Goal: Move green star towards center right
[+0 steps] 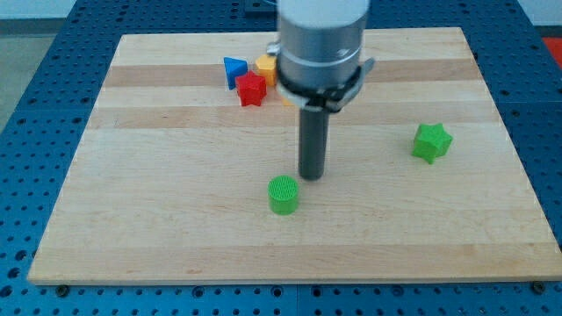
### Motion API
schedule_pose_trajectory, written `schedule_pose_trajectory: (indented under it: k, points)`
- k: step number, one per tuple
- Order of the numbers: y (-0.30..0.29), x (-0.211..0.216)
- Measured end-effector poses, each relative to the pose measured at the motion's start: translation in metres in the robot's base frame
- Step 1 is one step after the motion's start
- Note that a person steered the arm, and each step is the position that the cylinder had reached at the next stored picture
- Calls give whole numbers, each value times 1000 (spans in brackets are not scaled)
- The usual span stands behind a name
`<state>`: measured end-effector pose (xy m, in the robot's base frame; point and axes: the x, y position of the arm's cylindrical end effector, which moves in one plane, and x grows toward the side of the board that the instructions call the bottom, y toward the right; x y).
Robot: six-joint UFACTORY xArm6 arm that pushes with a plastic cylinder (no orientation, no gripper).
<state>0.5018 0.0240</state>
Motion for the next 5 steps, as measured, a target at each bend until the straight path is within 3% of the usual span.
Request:
schedule_pose_trajectory:
  k: [2,3,4,5]
  points:
    - [197,-21]
    - [124,-38]
    - [8,-41]
    - [3,-32]
